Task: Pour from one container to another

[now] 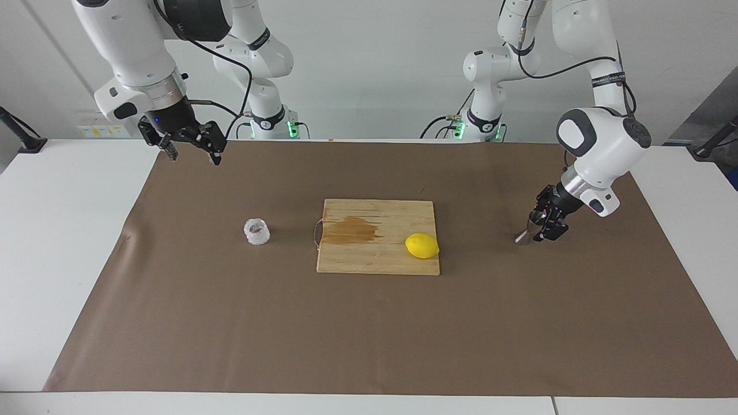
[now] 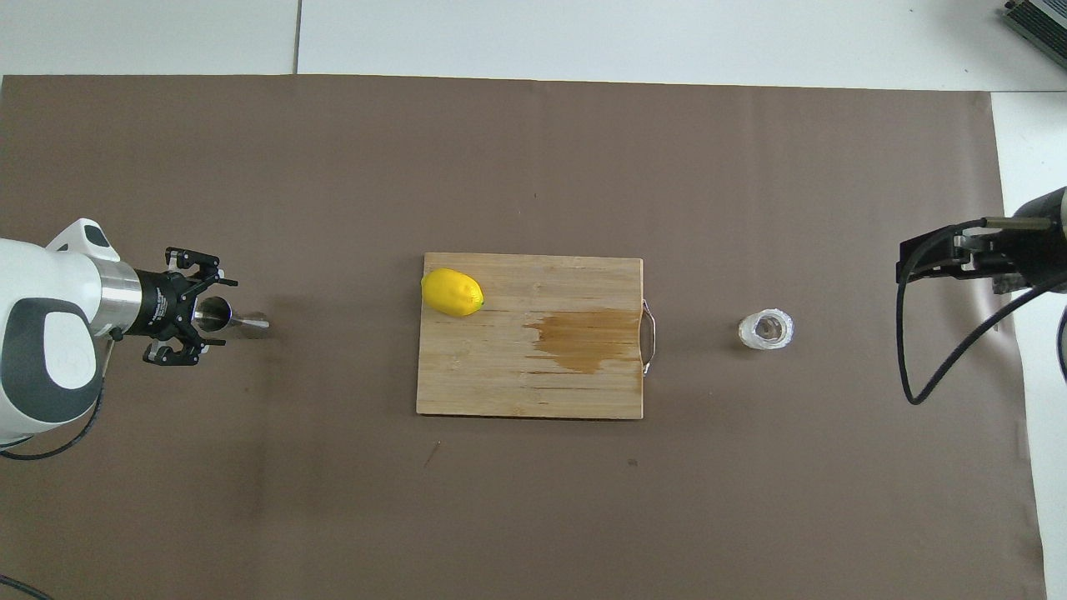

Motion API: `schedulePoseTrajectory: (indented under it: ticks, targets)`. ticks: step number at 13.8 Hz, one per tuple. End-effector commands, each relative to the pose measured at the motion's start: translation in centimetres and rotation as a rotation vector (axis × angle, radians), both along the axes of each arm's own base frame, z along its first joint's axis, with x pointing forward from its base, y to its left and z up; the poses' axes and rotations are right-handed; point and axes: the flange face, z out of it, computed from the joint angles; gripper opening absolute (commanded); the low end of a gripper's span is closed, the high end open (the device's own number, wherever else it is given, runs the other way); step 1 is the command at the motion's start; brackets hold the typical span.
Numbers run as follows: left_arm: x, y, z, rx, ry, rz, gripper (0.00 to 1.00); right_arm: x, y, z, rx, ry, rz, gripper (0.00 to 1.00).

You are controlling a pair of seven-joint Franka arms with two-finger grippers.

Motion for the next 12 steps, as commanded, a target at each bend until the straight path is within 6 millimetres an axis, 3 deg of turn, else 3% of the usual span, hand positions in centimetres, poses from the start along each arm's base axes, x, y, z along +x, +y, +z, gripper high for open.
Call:
schedulePoseTrajectory:
  ticks: [1,4,12]
  targets:
    - [-0.52,-0.38,0.36,-0.008,-0.013,0.016,0.86,-0.59,-0.34,0.05,0.005,-0.012,0.006,1.0]
    - [-0.49,-1.19,0.38,-0.008,-0.013,0.011,0.85,-0.59,-0.26,0.05,0.005,-0.012,0.007,1.0]
    - [-0.21,-0.57,0.72,-0.009,-0.013,0.017,0.74,-0.59,-0.34,0.05,0.005,-0.012,0.006,1.0]
